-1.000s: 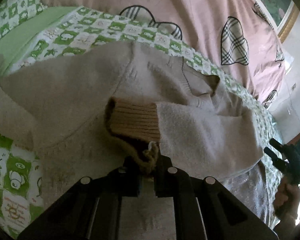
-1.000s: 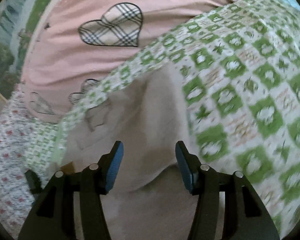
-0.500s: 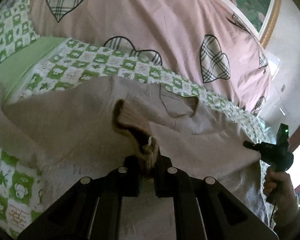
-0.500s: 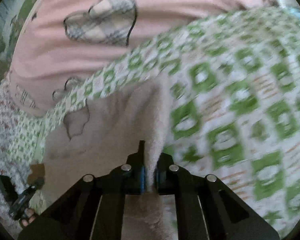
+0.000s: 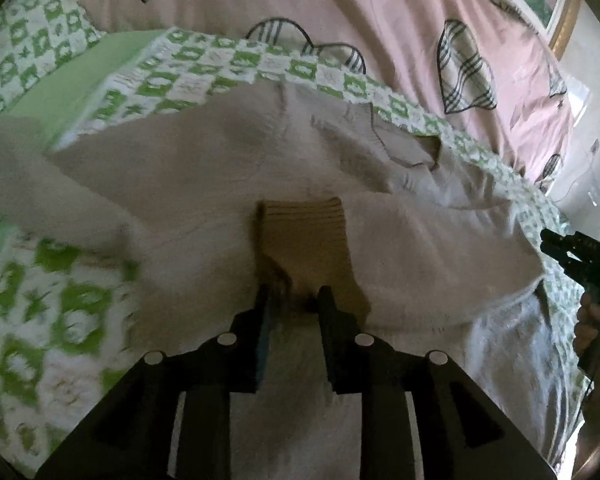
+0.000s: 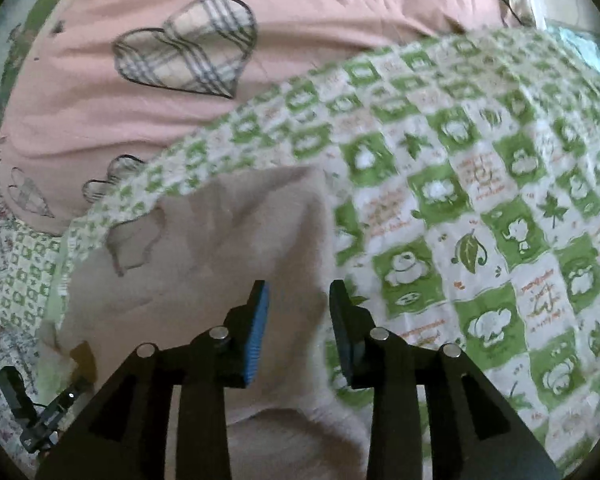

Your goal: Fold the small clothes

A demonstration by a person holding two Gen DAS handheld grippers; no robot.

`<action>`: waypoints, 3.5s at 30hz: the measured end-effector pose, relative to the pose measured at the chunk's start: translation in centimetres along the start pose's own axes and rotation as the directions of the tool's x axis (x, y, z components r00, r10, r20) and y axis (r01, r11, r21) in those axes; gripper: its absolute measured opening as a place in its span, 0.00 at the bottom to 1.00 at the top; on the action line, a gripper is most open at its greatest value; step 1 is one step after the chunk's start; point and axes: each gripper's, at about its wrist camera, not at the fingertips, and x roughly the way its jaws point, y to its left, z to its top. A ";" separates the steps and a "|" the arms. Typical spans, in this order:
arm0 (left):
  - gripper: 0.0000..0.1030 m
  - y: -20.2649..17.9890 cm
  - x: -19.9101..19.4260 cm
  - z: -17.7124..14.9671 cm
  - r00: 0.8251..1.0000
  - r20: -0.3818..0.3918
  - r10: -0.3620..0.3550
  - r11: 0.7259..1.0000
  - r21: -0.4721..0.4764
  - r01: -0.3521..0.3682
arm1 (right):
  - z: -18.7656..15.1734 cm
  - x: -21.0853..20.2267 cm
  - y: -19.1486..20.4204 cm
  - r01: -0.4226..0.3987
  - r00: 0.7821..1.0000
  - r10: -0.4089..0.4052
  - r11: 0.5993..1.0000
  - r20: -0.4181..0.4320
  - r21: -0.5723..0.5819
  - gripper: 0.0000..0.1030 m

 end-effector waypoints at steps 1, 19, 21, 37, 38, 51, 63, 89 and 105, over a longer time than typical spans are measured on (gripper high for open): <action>0.35 0.7 -1.0 -0.3 1.000 0.006 0.004 1.000 -0.018 -0.004 | -0.1 -0.3 0.8 -0.019 1.000 0.019 1.000 0.004 -0.015 0.44; 0.65 23.8 -9.8 2.2 0.967 0.136 0.216 0.800 -0.592 -0.095 | -11.0 -0.7 9.4 -0.218 0.962 0.194 0.969 -0.191 -0.113 0.56; 0.65 25.7 -9.6 2.4 0.965 0.131 0.226 0.768 -0.634 -0.094 | -11.5 -0.9 9.6 -0.226 0.959 0.201 0.968 -0.200 -0.111 0.56; 0.04 35.9 -6.0 7.9 0.946 0.182 0.270 0.649 -0.759 -0.039 | -14.7 -1.5 11.1 -0.249 0.942 0.207 0.959 -0.263 -0.135 0.56; 0.03 35.9 -6.1 7.9 0.945 0.184 0.271 0.648 -0.760 -0.038 | -14.8 -1.6 10.9 -0.246 0.943 0.205 0.960 -0.262 -0.134 0.56; 0.03 18.6 -14.7 11.7 0.905 0.402 0.138 0.927 -0.373 0.024 | -14.2 -3.4 8.1 -0.251 0.950 0.232 0.966 -0.210 -0.069 0.56; 0.03 -7.7 -6.3 10.2 0.936 0.234 -0.264 0.964 0.069 0.255 | -13.5 -6.0 4.2 -0.220 0.967 0.218 0.975 -0.130 -0.001 0.56; 0.48 -9.8 -0.1 -0.9 0.998 -0.008 -0.065 0.988 0.141 0.066 | -9.6 -4.0 4.3 -0.212 0.974 0.213 0.977 -0.081 0.021 0.60; 0.48 5.0 -0.2 1.5 0.971 -0.013 0.240 0.953 -0.187 -0.238 | -5.3 8.0 9.2 -0.195 0.963 0.195 0.981 -0.185 0.016 0.09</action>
